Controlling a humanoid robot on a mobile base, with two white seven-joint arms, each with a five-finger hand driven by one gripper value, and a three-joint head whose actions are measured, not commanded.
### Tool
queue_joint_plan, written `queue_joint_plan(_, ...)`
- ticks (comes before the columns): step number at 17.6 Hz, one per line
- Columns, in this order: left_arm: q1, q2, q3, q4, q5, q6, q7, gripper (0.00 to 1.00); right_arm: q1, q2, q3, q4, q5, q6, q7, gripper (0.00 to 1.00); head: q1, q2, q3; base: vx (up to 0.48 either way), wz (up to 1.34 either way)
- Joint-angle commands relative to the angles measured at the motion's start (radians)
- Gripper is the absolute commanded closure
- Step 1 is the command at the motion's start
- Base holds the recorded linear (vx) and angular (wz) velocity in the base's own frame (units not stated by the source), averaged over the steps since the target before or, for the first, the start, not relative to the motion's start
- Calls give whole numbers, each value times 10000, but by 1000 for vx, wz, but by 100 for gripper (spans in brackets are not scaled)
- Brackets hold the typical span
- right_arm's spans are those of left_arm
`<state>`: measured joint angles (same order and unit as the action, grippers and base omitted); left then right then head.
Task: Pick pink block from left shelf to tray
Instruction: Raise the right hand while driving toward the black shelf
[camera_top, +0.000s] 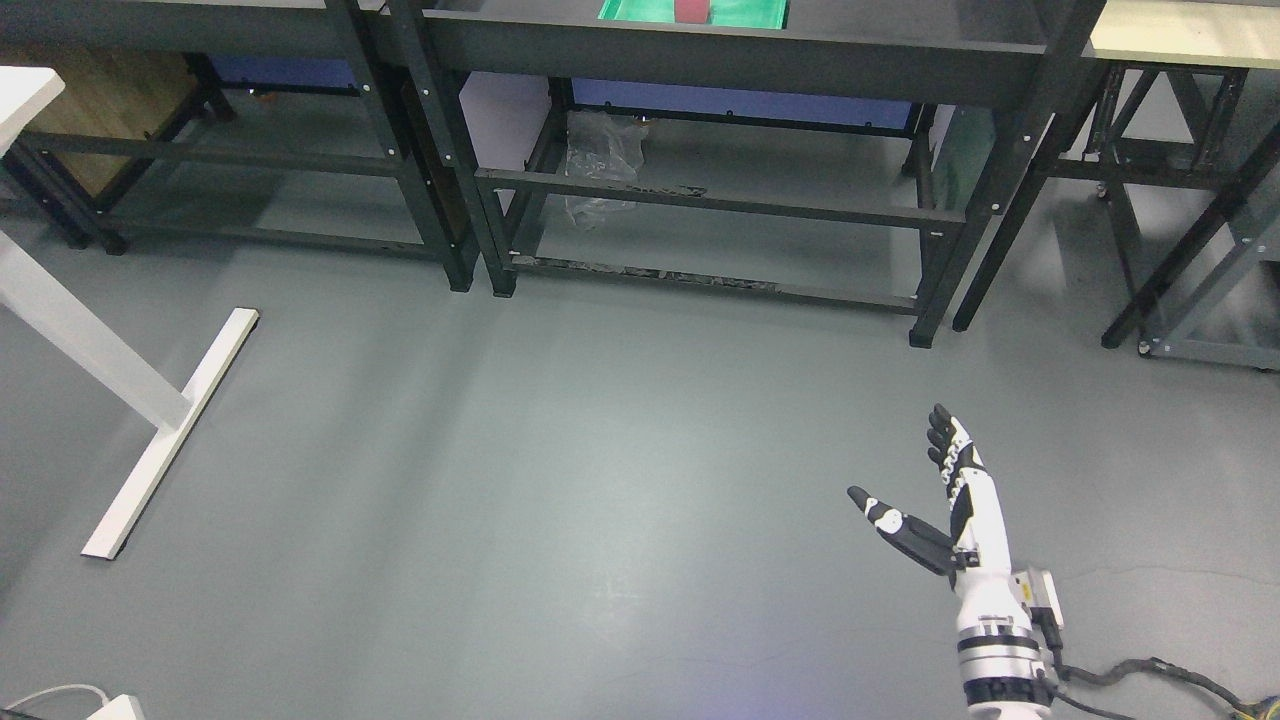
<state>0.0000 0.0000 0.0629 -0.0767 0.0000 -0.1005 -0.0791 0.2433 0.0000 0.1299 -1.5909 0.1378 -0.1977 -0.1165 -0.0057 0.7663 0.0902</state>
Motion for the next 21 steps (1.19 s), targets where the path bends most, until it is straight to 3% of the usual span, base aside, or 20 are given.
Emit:
queue_joint_plan(1,92,175,0,0,-15,-7,-7,0,21,-175,-271,-90,-13,44,-77,0,0,0,0,0,0)
queue_joint_plan(11,92,175,0,0,-15,-7,-7,0,82,-175,-486,-229,-565,-385,30,0,0,0,0,0,0)
queue_joint_plan(16,92,175,0,0,-15,-7,-7,0,-70,-175,-1282,-229,-565,-600,0,0,0,0,0,0,0)
queue_joint_plan(19,92,175,0,0,-15,-7,-7,0,-560,-917,-1804,-229,364,-432,-92,5,0,0,0,0,0)
queue_joint_plan(21,92,175,0,0,-15,-7,-7,0,-760,-1501,-1897,-244,2904,-416,-92,8,0,0,0,0,0)
